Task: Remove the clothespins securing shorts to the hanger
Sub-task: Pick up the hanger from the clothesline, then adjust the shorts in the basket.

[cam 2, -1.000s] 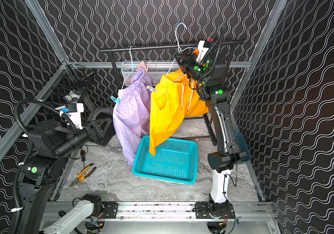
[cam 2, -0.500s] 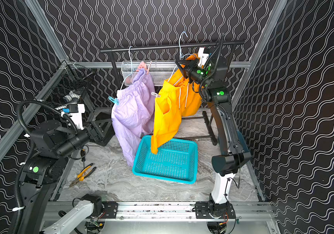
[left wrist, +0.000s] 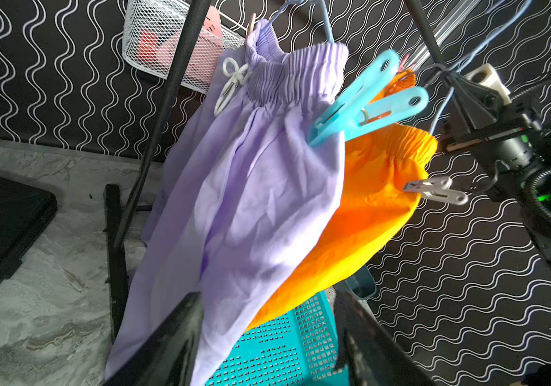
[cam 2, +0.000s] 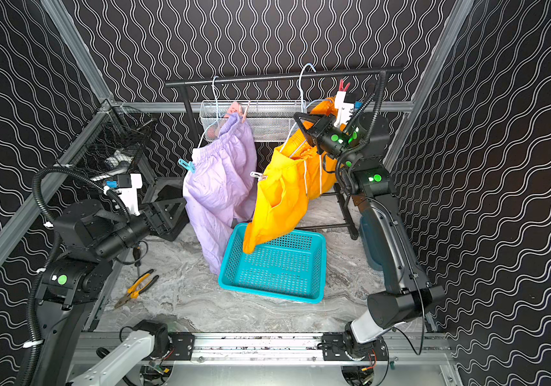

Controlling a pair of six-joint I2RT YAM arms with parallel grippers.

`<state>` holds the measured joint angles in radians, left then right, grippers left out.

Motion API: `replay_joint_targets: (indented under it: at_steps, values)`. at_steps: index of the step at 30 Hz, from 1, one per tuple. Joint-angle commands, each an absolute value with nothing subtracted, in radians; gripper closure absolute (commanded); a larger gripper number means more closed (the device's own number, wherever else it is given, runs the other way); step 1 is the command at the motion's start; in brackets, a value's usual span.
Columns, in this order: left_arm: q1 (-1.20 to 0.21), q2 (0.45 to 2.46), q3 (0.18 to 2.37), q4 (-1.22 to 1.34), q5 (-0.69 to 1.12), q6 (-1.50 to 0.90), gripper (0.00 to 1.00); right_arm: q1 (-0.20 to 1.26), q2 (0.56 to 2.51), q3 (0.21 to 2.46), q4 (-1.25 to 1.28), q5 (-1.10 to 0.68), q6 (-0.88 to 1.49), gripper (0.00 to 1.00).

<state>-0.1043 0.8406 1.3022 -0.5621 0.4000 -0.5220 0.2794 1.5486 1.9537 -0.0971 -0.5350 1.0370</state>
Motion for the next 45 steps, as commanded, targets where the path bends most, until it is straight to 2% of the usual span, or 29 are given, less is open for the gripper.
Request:
replay_joint_targets:
  at_steps: [1,9,21,30,41,45]
  values:
    - [-0.106,0.836,1.298,-0.521,0.414,-0.528,0.33,0.316,1.502,1.955,-0.036,-0.479,0.98,1.0]
    - [-0.106,0.836,1.297,-0.518,0.416,-0.53,0.33,0.444,1.435,1.929,-0.038,-0.335,0.947,1.0]
    - [-0.106,0.836,1.296,-0.516,0.414,-0.532,0.33,0.577,1.413,1.9,0.13,-0.306,1.074,1.0]
    - [-0.106,0.839,1.296,-0.514,0.413,-0.532,0.33,0.657,1.359,1.833,0.164,-0.163,1.088,1.0]
    - [-0.106,0.839,1.293,-0.51,0.408,-0.537,0.33,0.852,1.507,2.13,0.026,0.037,0.947,1.0]
    - [-0.106,0.827,1.293,-0.521,0.4,-0.531,0.33,0.898,1.535,2.16,0.019,0.125,0.953,1.0]
